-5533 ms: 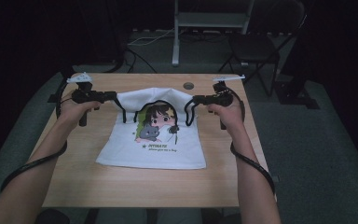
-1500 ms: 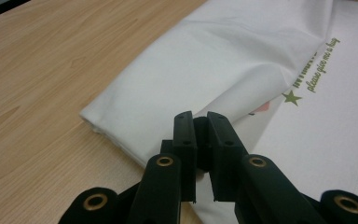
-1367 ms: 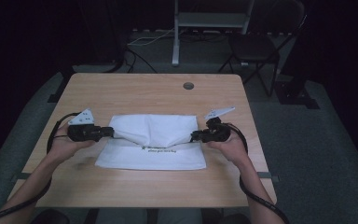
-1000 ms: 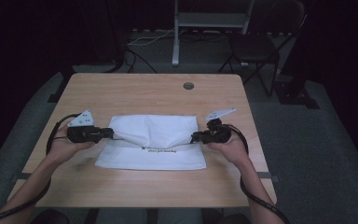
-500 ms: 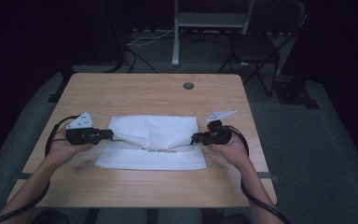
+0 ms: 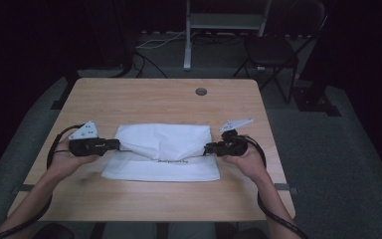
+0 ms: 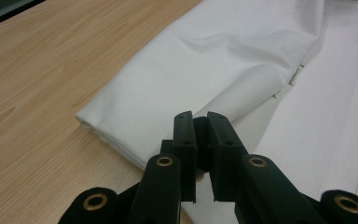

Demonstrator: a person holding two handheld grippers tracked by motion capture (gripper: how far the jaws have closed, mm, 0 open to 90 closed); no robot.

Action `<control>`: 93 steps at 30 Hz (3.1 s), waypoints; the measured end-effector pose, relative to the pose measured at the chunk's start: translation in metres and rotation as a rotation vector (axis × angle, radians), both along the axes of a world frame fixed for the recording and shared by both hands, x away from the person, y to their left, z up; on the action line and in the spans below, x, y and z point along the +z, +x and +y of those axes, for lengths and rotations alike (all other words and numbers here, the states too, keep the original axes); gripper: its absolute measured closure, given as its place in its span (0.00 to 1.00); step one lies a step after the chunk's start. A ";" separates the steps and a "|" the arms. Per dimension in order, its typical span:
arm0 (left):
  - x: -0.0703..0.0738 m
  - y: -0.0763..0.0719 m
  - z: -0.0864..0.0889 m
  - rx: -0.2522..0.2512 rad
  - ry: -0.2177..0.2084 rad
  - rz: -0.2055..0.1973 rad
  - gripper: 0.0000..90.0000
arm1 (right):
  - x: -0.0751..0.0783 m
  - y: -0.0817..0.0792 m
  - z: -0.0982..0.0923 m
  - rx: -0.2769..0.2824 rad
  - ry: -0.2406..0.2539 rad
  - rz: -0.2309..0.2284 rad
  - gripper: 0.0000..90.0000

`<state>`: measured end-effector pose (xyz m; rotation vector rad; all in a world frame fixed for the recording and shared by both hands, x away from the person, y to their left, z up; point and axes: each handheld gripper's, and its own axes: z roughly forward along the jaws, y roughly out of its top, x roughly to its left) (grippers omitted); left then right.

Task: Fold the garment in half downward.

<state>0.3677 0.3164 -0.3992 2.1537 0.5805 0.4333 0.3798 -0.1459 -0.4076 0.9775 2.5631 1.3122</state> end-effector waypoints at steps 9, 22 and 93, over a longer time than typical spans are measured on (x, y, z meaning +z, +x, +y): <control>-0.001 -0.003 0.000 -0.008 0.005 -0.001 0.92 | 0.000 -0.003 0.000 0.007 0.006 -0.005 0.90; 0.001 -0.008 0.001 -0.014 0.010 -0.009 0.92 | 0.002 -0.009 -0.002 0.013 0.009 -0.015 0.91; -0.011 -0.045 0.005 -0.055 0.019 -0.015 0.91 | -0.008 -0.035 -0.007 0.055 -0.013 -0.018 0.90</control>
